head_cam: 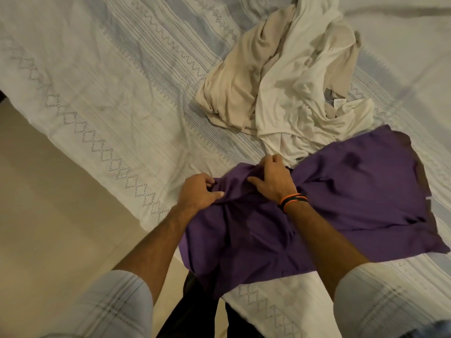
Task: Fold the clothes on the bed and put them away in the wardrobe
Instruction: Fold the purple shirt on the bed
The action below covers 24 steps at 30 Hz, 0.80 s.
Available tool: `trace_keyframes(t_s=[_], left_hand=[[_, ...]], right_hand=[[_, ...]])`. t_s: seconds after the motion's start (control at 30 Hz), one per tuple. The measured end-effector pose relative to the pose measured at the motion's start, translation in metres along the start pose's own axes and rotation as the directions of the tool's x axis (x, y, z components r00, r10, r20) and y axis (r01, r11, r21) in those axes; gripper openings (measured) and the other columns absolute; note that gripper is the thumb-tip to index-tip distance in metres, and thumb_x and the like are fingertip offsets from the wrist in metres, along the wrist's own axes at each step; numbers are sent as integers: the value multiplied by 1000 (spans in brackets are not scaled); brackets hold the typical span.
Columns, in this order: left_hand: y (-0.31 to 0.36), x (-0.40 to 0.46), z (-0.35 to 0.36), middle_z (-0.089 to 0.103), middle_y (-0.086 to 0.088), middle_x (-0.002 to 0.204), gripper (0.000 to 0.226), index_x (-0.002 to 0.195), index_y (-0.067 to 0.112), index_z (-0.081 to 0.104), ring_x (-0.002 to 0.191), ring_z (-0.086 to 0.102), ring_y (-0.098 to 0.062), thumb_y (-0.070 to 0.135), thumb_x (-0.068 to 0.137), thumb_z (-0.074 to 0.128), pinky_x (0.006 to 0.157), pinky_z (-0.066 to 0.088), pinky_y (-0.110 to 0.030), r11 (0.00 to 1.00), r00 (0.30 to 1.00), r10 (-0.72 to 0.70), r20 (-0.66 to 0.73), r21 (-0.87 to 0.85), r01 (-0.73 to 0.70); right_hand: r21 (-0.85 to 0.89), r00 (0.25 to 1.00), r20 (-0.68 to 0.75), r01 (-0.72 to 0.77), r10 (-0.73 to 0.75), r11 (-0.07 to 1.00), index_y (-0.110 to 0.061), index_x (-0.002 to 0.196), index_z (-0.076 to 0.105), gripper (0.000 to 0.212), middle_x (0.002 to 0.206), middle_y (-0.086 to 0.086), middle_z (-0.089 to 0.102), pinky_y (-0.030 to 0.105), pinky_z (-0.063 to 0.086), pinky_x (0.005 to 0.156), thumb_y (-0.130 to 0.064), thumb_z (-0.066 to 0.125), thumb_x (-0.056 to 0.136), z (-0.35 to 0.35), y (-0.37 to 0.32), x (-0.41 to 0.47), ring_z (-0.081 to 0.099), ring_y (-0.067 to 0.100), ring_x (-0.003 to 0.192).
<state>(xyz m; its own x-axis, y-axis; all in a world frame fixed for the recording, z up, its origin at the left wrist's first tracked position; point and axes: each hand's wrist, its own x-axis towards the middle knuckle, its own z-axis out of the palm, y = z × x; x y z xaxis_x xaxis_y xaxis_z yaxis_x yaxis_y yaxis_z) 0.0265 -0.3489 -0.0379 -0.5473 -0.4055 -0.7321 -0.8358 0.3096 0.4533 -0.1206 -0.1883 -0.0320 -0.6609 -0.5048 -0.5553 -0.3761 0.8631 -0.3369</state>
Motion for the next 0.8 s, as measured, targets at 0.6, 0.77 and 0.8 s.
trace_keyframes(t_s=[0.6,0.77,0.8], left_hand=[[49,13,-43,71,-14,98,26,99,4,67,89,66,-26,12,77,80,90,53,-40,747,994,-1,108,-660,73],[58,34,-61,65,-1,99,41,115,11,56,88,66,-17,3,80,77,89,56,-36,646,994,-109,-33,-762,45],[59,38,-62,64,0,99,47,122,8,54,85,64,-13,2,81,76,83,57,-31,647,991,-124,-54,-762,39]], right_hand=[[381,951,-285,224,-116,897,-26,81,48,20,92,0,70,45,48,84,-25,68,81,-61,-29,32,64,28,89],[415,945,-314,220,-87,883,-7,121,51,49,124,6,49,14,36,92,-29,75,85,-68,-34,47,50,19,108],[383,966,-255,152,-54,911,-5,128,45,59,130,10,47,18,36,95,-28,76,84,-68,-34,50,50,21,112]])
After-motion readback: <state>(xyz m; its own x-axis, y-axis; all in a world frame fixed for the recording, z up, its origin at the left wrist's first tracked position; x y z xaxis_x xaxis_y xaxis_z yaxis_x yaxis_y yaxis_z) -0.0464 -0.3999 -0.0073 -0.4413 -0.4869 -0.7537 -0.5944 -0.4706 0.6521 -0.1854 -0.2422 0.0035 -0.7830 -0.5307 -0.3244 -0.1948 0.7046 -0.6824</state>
